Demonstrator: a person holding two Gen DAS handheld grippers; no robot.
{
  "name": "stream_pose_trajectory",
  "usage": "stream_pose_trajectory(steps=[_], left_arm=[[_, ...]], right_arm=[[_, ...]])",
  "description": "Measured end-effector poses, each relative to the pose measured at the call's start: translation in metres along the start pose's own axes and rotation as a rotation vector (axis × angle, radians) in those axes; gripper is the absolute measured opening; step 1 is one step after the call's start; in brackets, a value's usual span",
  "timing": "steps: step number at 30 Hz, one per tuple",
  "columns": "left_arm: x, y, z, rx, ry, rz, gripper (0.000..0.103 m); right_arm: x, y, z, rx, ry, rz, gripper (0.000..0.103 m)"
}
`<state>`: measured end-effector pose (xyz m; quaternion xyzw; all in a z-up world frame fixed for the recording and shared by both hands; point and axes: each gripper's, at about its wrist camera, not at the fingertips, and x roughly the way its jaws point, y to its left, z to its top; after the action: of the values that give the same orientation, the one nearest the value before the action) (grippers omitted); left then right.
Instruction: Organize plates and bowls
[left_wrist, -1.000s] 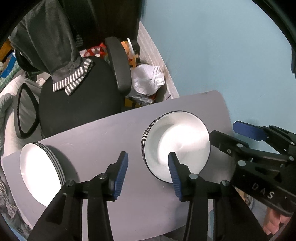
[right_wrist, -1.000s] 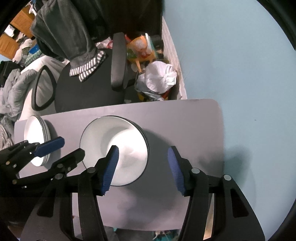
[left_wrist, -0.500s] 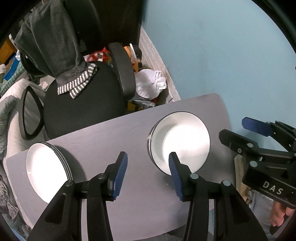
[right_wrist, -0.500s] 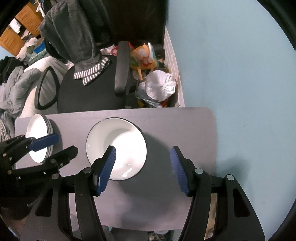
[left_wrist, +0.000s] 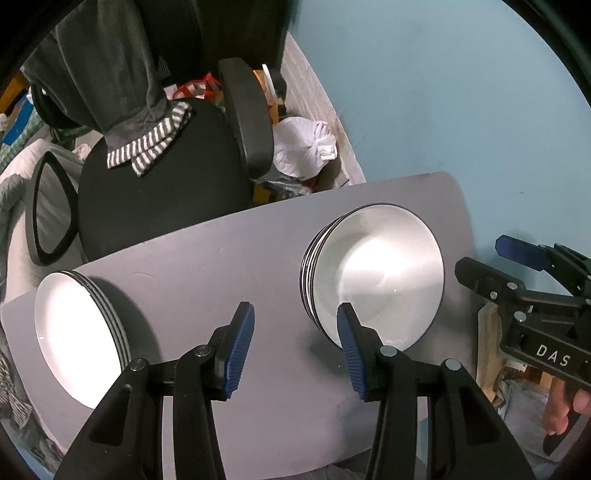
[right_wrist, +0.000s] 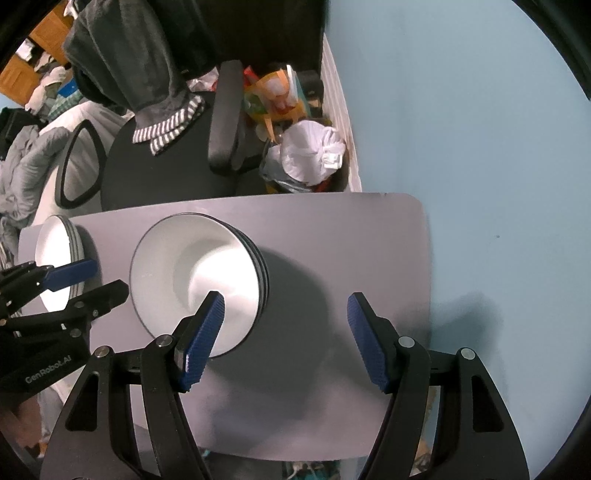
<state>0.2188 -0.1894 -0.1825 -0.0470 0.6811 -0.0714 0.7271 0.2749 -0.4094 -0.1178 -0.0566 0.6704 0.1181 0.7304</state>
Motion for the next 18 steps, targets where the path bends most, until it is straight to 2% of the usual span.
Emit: stream_pose_trajectory(steps=[8,18], left_arm=[[0.016,0.005,0.003,-0.045,0.032,-0.020,0.048],[0.038,0.004,0.010,-0.064,0.063,-0.032,0.048]], right_arm=[[0.017,-0.007,0.002,0.007,0.024,0.030,0.069],[0.042,-0.016,0.010,0.038,0.040,0.112,0.069]])
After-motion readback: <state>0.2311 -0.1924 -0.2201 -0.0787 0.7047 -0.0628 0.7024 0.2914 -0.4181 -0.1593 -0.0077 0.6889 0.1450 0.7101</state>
